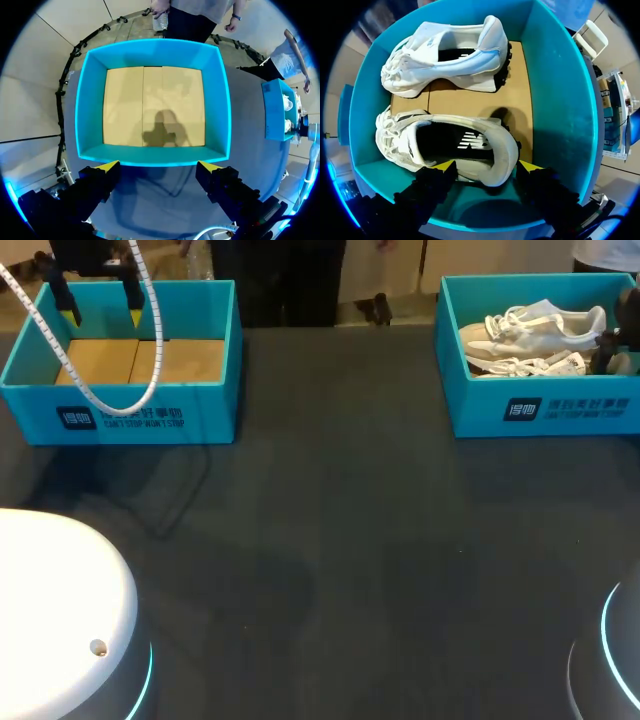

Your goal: Take the shoe out of the shoebox, open the shoe tongue, remove and reinsert the insole, then place the shoe into the shoebox

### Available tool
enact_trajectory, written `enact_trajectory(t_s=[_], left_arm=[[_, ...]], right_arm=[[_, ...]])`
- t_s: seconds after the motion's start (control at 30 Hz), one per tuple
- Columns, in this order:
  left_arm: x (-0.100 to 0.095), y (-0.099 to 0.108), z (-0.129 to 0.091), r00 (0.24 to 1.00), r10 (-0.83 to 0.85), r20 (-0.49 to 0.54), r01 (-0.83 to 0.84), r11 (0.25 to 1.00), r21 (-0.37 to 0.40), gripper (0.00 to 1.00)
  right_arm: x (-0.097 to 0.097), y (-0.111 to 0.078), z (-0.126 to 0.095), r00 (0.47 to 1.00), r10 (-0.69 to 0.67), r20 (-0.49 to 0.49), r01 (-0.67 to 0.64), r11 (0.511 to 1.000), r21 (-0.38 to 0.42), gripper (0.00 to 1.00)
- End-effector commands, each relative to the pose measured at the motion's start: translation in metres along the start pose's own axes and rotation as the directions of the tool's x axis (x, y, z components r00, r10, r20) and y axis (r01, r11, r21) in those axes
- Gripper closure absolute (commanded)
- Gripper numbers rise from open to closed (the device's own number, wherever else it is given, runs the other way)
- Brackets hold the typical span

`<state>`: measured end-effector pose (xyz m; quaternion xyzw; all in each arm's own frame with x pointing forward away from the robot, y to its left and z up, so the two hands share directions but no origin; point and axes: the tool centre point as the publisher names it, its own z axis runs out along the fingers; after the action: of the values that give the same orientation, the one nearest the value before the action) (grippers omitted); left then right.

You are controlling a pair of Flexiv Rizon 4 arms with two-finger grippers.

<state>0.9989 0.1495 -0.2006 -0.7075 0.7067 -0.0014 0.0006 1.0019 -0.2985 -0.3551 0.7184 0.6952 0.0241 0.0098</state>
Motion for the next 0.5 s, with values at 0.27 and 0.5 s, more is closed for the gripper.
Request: enact_trajectory(t_s=[0.27, 0.5], left_arm=[[0.0, 0.0, 0.0, 1.0, 0.001, 0.001, -0.001, 1.0, -0.001, 0.0], [0.0, 0.0, 0.0, 1.0, 0.001, 0.001, -0.001, 1.0, -0.001, 0.0]], right_arm=[[-0.009, 0.002, 0.006, 1.0, 0.021, 0.0, -0.021, 1.0, 0.021, 0.25], [-0.016, 0.003, 0.0, 0.999, 0.032, -0.01, -0.032, 0.999, 0.003, 0.26]])
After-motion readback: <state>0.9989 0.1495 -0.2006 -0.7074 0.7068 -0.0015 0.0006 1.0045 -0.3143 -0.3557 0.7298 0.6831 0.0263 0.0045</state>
